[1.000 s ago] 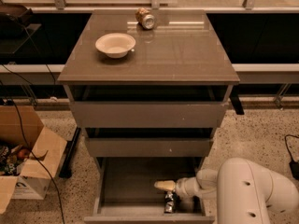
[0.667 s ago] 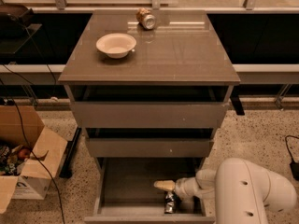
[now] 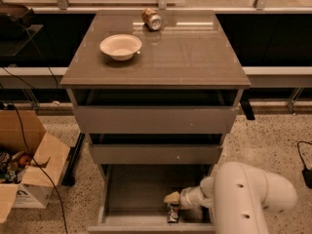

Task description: Pick redbull can from bottom drawer and place on counter

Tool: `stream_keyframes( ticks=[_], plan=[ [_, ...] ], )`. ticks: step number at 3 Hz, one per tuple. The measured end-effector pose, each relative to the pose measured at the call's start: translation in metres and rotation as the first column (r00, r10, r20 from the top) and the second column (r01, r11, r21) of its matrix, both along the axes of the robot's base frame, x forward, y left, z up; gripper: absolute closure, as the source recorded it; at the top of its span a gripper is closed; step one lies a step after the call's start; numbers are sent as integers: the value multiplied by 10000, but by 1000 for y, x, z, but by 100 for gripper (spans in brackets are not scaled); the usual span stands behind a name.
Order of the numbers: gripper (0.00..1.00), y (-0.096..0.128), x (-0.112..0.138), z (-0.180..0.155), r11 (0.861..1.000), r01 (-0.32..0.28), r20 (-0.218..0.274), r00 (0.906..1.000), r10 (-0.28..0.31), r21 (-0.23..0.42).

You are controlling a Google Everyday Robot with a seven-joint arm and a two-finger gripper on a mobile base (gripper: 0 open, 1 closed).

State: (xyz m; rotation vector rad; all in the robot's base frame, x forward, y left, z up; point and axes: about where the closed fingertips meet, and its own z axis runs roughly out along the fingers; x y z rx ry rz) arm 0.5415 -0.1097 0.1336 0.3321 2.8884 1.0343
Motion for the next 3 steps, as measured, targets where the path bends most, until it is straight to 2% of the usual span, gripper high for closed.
stream_keyframes(
  ticks=[1, 2, 3],
  plan=[
    [65, 1, -2, -9, 9998, 113, -291, 9995, -118, -169],
    [88, 7, -4, -21, 9972, 402, -618, 9971, -441, -626],
    [100, 7, -4, -18, 9972, 402, -616, 9971, -440, -626]
  ],
)
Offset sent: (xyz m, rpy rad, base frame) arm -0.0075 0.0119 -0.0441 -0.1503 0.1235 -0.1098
